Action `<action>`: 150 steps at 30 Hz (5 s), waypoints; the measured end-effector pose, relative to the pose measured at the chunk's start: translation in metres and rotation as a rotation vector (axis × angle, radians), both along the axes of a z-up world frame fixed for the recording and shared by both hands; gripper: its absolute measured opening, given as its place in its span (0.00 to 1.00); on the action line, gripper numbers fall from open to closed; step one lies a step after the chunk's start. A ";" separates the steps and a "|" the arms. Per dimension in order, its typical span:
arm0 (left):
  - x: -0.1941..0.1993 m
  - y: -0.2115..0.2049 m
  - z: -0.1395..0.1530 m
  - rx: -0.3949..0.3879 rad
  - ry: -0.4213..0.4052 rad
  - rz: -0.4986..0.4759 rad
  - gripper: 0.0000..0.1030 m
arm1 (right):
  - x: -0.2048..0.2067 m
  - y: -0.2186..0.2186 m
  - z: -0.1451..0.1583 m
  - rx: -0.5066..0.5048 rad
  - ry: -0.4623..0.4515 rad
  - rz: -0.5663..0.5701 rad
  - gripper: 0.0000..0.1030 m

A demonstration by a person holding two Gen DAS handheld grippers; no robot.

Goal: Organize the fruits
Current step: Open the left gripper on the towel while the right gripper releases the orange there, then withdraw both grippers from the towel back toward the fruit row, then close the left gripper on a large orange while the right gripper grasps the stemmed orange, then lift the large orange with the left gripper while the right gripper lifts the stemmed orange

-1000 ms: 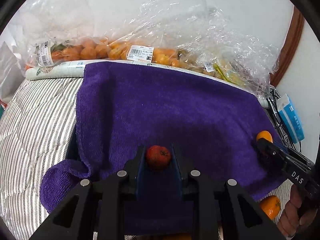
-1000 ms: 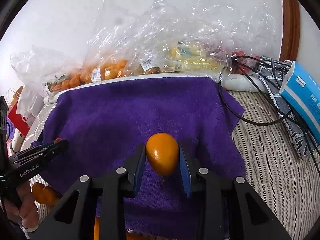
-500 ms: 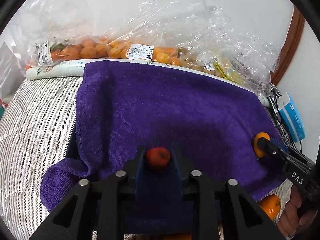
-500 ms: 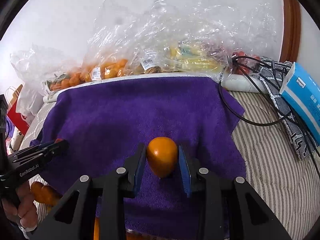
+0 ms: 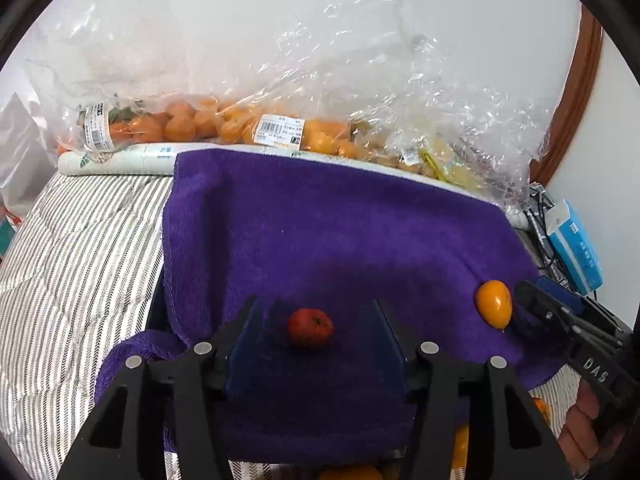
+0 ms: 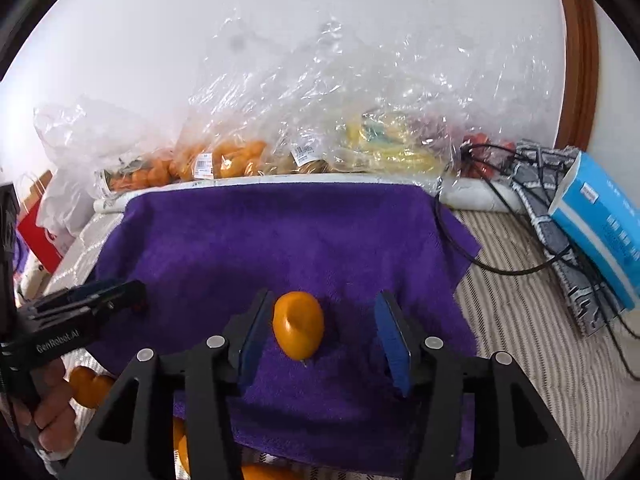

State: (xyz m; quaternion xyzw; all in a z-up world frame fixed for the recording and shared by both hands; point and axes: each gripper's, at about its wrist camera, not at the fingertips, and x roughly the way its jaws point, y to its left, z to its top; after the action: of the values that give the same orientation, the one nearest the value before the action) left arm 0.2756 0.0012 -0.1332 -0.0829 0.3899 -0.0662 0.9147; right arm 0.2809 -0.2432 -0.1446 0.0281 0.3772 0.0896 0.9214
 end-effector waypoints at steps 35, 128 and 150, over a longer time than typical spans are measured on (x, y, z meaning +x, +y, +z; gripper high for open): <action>-0.066 0.001 0.071 0.021 -0.163 -0.002 0.50 | -0.079 0.014 0.076 -0.064 -0.147 0.004 0.54; -0.105 0.031 -0.021 -0.040 0.021 -0.060 0.39 | -0.110 -0.003 -0.031 -0.001 0.103 0.061 0.42; -0.124 0.039 -0.004 -0.093 -0.072 -0.025 0.39 | -0.128 -0.015 -0.015 0.097 -0.028 0.057 0.42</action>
State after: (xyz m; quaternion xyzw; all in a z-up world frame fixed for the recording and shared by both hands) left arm 0.1521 0.0405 -0.1368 -0.1178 0.3543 -0.0987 0.9224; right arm 0.1531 -0.2587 -0.1592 0.0608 0.3602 0.1346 0.9211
